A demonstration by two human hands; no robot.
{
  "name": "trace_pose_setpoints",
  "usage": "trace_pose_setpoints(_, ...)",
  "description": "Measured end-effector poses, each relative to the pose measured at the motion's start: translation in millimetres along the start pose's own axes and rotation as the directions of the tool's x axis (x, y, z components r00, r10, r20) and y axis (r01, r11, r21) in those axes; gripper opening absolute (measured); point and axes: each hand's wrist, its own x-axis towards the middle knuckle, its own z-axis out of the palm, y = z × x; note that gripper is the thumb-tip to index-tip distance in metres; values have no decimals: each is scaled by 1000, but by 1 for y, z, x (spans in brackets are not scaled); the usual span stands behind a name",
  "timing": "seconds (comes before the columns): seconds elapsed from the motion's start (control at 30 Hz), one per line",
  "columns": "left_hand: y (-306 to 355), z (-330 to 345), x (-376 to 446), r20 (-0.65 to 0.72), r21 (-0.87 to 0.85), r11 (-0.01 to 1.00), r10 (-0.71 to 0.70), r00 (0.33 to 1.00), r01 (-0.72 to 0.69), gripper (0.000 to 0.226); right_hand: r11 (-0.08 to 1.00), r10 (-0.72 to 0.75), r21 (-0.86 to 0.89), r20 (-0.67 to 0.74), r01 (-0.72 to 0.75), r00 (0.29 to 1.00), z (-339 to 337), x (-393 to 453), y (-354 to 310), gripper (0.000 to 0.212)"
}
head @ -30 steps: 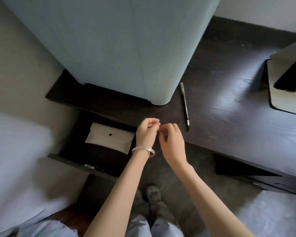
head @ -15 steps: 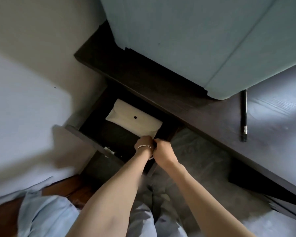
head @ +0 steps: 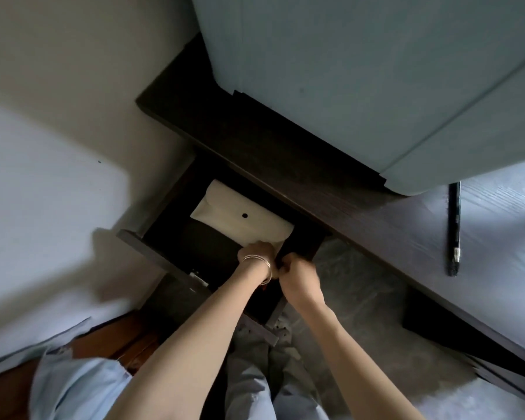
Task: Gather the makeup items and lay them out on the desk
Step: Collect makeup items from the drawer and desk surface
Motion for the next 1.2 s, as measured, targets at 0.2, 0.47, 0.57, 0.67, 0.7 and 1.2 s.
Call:
trace_pose_setpoints(0.2, -37, -44, -69, 290, -430, 901, 186, 939, -46, 10, 927, 49, 366, 92, -80, 995, -7, -44, -21, 24)
trace_pose_setpoints(0.47, 7, -74, -163, 128, -472, 824, 415, 901, -312, 7, 795, -5, 603, -110, 71, 994, -72, -125, -17, 12)
trace_pose_setpoints(0.57, 63, -79, -179, 67, -439, 801, 482, 874, -408, 7, 698, 56, 709, -202, 106, 978, -116, -138, 12, 8)
trace_pose_setpoints(0.67, 132, -74, -175, -78, -361, 807, 472, 878, -466, 11, 688, 169, 718, -301, 107, 938, -163, -128, 46, 7)
trace_pose_setpoints(0.7, 154, -71, -172, -128, -333, 814, 460, 879, -475, 14, 703, 206, 704, -334, 99, 920, -177, -120, 56, 7)
trace_pose_setpoints(1.2, 205, -62, -124, -207, -539, 770, 273, 940, -342, 17, 929, 153, 368, -487, 43, 860, -236, -54, 65, 15)
